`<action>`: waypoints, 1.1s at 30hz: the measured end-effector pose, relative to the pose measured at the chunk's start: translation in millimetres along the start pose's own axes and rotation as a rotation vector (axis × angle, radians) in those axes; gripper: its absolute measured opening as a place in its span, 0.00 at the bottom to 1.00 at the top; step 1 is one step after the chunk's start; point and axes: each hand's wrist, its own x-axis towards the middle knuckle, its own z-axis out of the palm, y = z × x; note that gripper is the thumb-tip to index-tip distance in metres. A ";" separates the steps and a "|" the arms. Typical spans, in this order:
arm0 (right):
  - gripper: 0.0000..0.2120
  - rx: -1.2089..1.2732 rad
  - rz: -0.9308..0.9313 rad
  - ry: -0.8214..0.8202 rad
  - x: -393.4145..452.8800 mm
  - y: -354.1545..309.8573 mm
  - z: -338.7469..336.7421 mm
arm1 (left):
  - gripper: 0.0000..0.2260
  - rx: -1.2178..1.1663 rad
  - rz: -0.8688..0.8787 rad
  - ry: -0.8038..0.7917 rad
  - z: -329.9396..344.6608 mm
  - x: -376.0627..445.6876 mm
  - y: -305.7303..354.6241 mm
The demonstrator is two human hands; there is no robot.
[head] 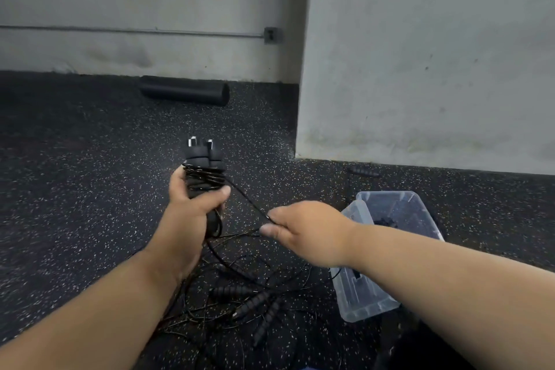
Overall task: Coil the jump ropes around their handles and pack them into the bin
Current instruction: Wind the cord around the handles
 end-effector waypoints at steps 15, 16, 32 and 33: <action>0.31 -0.145 -0.149 0.194 4.6 -2.4 -39.9 | 0.20 1.227 0.337 -0.683 18.9 -28.9 -30.5; 0.32 -0.019 -0.090 0.184 5.9 3.5 -40.8 | 0.22 1.170 0.308 -0.640 19.2 -31.7 -22.3; 0.19 0.088 0.066 -0.145 -2.0 1.0 25.8 | 0.18 0.584 0.158 0.163 -16.7 3.0 17.4; 0.16 0.029 0.023 -0.133 -3.2 -1.1 23.7 | 0.19 0.639 0.129 0.200 -22.8 10.4 14.5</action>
